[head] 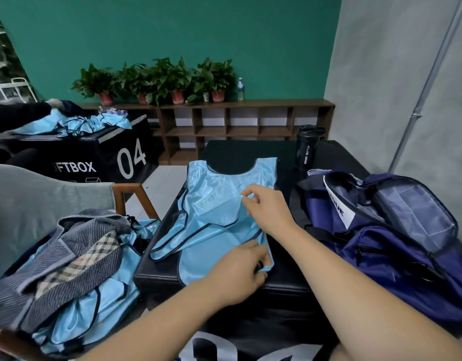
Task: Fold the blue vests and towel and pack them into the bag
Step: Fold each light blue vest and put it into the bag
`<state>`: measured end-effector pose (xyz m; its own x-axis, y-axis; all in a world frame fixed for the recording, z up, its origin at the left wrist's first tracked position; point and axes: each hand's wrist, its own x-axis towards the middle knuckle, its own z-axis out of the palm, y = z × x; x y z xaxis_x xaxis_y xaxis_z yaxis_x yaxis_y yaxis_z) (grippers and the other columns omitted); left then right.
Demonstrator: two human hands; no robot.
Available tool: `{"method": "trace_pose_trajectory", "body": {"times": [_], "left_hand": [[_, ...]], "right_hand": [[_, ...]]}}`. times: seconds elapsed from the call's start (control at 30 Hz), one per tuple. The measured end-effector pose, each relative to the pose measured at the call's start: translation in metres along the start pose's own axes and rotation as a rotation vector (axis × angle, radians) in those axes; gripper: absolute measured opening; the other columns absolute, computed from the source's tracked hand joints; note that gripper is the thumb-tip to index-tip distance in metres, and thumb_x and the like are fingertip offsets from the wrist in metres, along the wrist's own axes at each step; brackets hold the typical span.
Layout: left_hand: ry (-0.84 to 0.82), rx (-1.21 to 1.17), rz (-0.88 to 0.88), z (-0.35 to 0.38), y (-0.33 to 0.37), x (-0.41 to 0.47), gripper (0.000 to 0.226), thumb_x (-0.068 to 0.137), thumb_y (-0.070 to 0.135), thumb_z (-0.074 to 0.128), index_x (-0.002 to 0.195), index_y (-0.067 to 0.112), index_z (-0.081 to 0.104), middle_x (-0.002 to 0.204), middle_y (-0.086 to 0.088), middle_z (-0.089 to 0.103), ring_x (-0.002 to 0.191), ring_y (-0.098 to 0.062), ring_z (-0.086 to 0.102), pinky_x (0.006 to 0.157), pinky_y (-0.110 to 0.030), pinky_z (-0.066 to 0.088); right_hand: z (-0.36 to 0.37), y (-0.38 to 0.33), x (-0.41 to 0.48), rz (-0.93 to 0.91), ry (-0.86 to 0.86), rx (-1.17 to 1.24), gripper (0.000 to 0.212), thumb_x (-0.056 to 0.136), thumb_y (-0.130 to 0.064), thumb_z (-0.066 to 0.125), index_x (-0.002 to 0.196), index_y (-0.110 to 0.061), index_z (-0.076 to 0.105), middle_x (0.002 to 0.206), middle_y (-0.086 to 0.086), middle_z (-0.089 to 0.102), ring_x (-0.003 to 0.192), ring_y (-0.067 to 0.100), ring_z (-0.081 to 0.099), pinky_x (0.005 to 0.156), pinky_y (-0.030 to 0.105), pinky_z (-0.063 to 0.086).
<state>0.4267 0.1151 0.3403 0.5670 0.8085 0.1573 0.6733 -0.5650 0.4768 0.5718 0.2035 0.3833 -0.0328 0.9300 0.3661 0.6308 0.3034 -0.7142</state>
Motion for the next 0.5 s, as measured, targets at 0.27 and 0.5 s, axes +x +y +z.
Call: {"method": "trace_pose_trajectory", "body": {"times": [0.27,0.5], "left_hand": [[-0.257,-0.257,0.047,-0.004,0.039,-0.005,0.031,0.093,0.037,0.078,0.122,0.033,0.068,0.115,0.014,0.071,0.103,0.0,0.063,0.097,-0.02,0.049],[-0.324,-0.466,-0.125,-0.055,0.019,-0.023,0.013,0.1,0.029,0.072,0.113,0.025,0.076,0.104,0.001,0.078,0.098,-0.009,0.074,0.093,-0.02,0.054]], "right_hand": [[-0.03,0.015,-0.019,0.069,-0.197,-0.073,0.012,0.101,-0.025,0.062,0.093,-0.029,0.068,0.08,-0.014,0.078,0.071,0.014,0.068,0.066,0.029,0.055],[-0.052,0.051,-0.047,0.12,-0.333,-0.049,0.014,0.097,-0.025,0.068,0.106,-0.034,0.063,0.089,-0.015,0.076,0.088,0.002,0.066,0.092,0.027,0.051]]}}
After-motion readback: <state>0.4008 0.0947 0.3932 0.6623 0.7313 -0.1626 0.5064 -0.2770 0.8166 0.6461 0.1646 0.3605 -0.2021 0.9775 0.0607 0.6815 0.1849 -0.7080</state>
